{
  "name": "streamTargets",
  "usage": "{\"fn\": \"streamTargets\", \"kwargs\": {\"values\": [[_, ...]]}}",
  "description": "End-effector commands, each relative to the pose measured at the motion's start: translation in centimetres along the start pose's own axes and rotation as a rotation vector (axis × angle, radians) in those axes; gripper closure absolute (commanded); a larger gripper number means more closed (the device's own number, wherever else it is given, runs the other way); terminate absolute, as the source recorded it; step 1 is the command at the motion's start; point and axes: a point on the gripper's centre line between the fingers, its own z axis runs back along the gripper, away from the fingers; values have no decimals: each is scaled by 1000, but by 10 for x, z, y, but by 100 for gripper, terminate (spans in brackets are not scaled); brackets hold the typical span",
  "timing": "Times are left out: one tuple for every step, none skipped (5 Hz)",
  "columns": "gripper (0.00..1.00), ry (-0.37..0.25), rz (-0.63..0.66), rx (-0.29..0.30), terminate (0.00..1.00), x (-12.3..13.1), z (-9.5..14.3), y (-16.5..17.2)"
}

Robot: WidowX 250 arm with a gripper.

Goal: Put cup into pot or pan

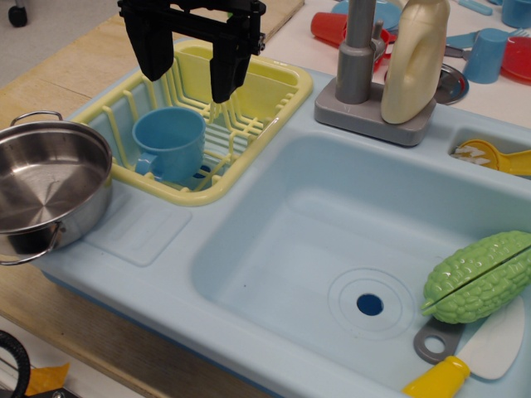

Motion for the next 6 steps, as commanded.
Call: {"fn": "streamTargets", "kwargs": {"values": [[0,0,0,0,0,0,0,0],[0,6,25,-20,0,3,-17,3],[0,19,23,-38,0,10,-31,6],[0,42,18,-58,0,15,-44,8],[0,52,18,-97,0,18,-60,10],[0,70,26,-117,0,20,-71,9]]}}
